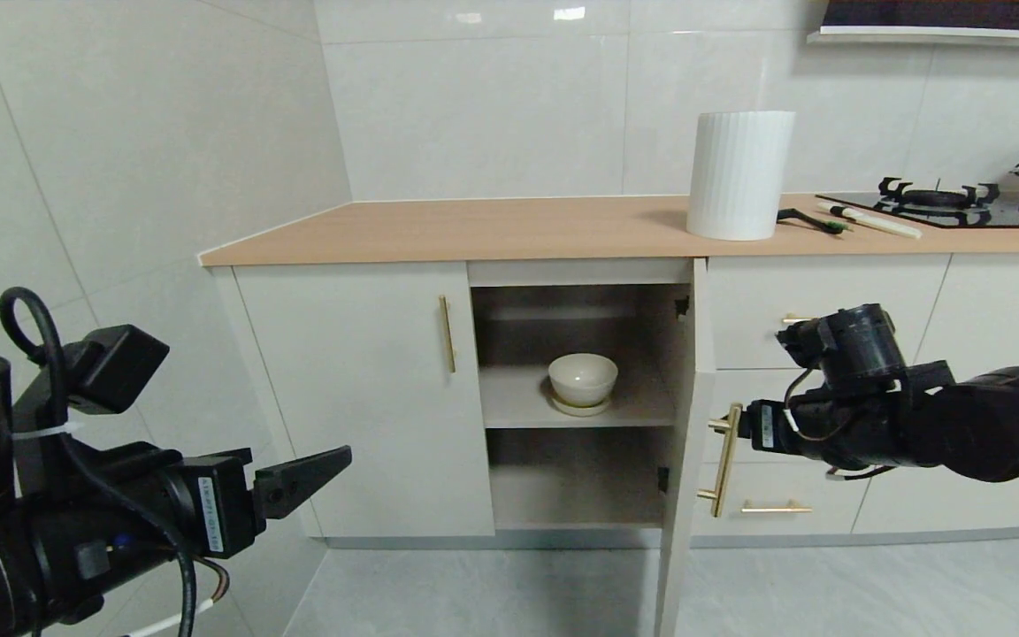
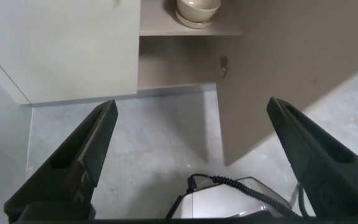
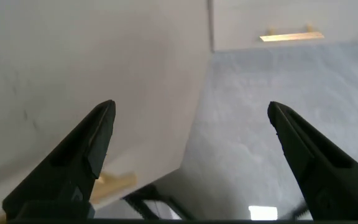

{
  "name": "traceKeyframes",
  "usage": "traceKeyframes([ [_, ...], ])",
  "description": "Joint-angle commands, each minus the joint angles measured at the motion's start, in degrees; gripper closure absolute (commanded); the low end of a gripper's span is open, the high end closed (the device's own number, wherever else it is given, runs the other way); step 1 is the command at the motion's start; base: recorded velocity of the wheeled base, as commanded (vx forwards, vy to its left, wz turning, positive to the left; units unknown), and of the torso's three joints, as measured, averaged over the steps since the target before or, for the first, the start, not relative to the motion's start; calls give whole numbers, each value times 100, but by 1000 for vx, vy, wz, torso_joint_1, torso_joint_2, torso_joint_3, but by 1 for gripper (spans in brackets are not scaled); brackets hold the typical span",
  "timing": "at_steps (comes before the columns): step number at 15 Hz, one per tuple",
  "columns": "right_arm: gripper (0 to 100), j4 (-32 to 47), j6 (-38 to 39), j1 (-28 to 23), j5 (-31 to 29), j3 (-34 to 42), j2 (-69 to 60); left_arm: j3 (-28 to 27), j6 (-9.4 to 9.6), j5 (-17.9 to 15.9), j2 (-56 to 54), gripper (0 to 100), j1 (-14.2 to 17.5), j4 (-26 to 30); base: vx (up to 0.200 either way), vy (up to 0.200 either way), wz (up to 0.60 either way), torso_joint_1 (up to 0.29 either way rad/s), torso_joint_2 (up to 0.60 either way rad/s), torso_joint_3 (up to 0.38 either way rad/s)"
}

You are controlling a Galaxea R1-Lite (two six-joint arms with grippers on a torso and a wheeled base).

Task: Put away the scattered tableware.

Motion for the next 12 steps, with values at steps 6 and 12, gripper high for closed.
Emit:
traceKeyframes([
  [6, 0, -12, -6, 483, 146, -697, 809, 8, -1, -1, 83, 0, 1, 5, 0, 0, 0, 0, 0, 0],
  [12, 0, -12, 38, 588, 269, -776, 914, -1, 8, 8, 100, 0, 1, 5, 0, 0, 0, 0, 0, 0],
])
